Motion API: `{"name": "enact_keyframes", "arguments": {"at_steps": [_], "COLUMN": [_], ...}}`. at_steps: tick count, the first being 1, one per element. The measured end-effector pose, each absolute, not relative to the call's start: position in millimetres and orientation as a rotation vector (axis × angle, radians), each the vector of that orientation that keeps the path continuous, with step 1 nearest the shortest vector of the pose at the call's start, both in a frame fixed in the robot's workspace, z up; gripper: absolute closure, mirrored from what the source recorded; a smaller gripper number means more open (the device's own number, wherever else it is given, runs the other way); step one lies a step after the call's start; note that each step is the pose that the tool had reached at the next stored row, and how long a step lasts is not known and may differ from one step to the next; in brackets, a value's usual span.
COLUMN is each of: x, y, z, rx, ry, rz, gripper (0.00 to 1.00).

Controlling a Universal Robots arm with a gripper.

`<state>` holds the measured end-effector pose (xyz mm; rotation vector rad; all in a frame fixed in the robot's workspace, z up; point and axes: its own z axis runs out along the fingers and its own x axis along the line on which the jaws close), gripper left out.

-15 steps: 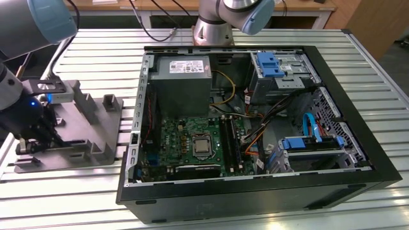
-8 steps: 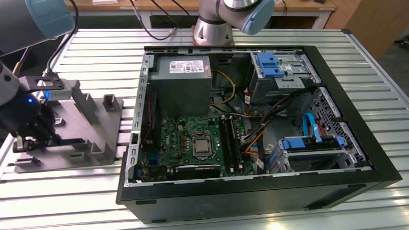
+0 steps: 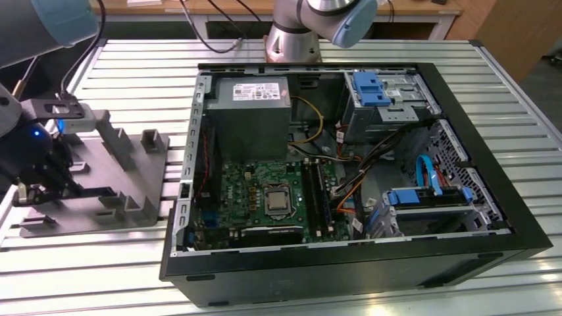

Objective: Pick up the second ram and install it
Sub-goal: 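Pick up the second ram and move it above second insertion slot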

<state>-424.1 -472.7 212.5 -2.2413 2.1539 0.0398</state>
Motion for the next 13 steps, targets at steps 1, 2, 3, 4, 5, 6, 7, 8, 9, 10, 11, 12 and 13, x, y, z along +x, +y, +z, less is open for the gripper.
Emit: {"name": "enact_keyframes", "arguments": {"at_steps": [1,2,3,4,5,6,7,8,9,10,11,12,13], "x": [-424,-424,-424,-424,-424,-424,-424,-424,-424,-424,-424,-424,-424], "y": [-473,-473,-473,-473,-473,-473,-473,-473,-473,-473,-473,-473,-473], "z": [214,215,216,217,218,219,221,222,223,224,225,226,227], "rx": [-2.241,-2.241,-2.241,-2.241,-2.241,-2.241,-2.241,-2.241,-2.241,-2.241,-2.241,-2.241,-2.241], "ry": [2.154,2.154,2.154,2.154,2.154,2.154,2.154,2.154,2.154,2.154,2.154,2.154,2.154], "rz": [0.04,0.04,0.04,0.04,0.04,0.04,0.04,0.04,0.04,0.04,0.04,0.04,0.04], "gripper": [0.86,0.86,0.86,0.86,0.86,0.86,0.86,0.86,0.86,0.86,0.86,0.86,0.86]}}
